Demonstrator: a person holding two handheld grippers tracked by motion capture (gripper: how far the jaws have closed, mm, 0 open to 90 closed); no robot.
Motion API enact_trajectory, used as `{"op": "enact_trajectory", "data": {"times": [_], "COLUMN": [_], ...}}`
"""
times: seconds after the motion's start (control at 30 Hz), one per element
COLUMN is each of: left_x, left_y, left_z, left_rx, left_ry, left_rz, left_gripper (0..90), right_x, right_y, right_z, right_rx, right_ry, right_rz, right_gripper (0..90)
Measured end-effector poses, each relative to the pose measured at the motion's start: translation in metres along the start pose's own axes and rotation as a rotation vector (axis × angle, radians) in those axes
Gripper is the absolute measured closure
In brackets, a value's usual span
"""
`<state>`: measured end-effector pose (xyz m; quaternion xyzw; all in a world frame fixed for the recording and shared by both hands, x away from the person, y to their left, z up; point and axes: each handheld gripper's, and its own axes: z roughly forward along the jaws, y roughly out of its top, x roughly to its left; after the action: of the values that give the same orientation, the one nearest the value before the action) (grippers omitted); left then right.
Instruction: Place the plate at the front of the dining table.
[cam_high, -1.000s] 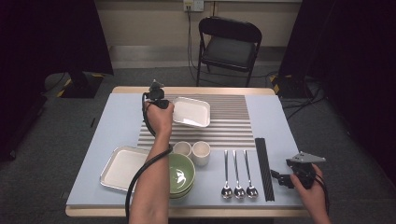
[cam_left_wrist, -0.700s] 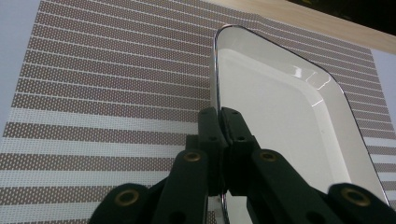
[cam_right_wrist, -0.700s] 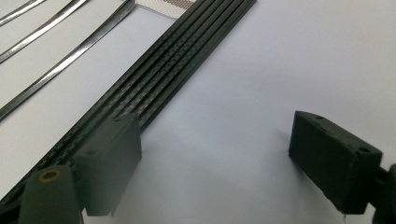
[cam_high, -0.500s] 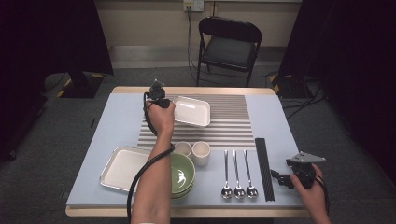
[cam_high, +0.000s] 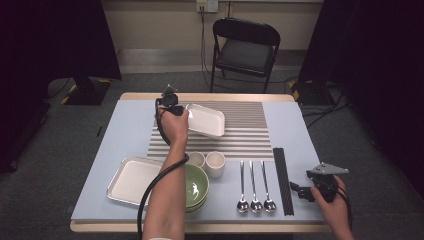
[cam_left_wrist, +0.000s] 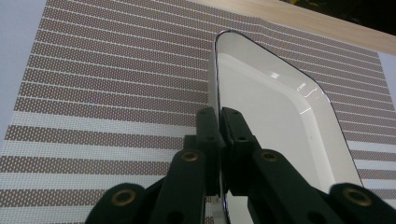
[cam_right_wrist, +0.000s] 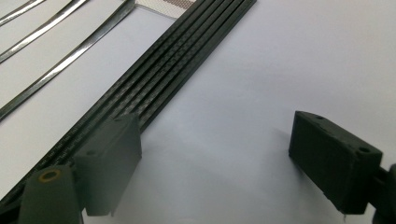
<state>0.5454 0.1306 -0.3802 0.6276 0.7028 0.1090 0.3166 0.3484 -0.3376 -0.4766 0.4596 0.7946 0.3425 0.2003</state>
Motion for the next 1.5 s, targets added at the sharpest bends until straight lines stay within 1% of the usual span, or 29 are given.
{"op": "enact_trajectory", "data": {"times": [0.23,0.27,0.4,0.53,0.57,0.8,0.9,1.0,1.23,1.5], "left_x": [-0.004,-0.004,-0.005,-0.007,-0.007,-0.010,-0.011,-0.011,-0.015,-0.014], "left_y": [-0.001,-0.001,-0.002,-0.002,-0.002,-0.002,-0.003,-0.003,-0.006,-0.009], "left_z": [0.003,0.003,0.005,0.006,0.006,0.006,0.007,0.008,0.010,0.015], "left_rx": [0.005,0.008,0.014,0.009,0.016,0.022,0.024,0.044,0.061,0.082], "left_ry": [0.010,0.006,0.007,0.007,0.011,0.009,0.008,0.005,0.010,-0.002], "left_rz": [0.010,0.018,0.018,0.013,0.020,0.030,0.041,0.044,0.071,0.062], "left_gripper": [87.1,87.1,86.9,86.7,86.6,86.9,86.9,87.1,87.4,87.7], "right_x": [0.000,0.000,0.000,0.000,0.000,0.000,0.000,0.000,0.000,0.000], "right_y": [0.000,0.000,0.000,0.000,0.000,0.000,0.000,0.000,0.000,0.000], "right_z": [0.000,0.000,0.000,0.000,0.000,0.000,0.000,0.000,0.000,0.000], "right_rx": [-0.001,-0.001,-0.001,-0.001,-0.001,-0.001,0.000,0.000,0.000,0.000], "right_ry": [0.003,0.001,0.002,0.002,0.002,0.002,0.002,0.003,0.003,0.002], "right_rz": [0.001,0.000,0.000,0.000,0.000,0.000,0.000,0.000,0.000,0.000], "right_gripper": [16.2,16.2,16.2,16.2,16.2,16.2,16.2,16.2,16.2,16.2]}}
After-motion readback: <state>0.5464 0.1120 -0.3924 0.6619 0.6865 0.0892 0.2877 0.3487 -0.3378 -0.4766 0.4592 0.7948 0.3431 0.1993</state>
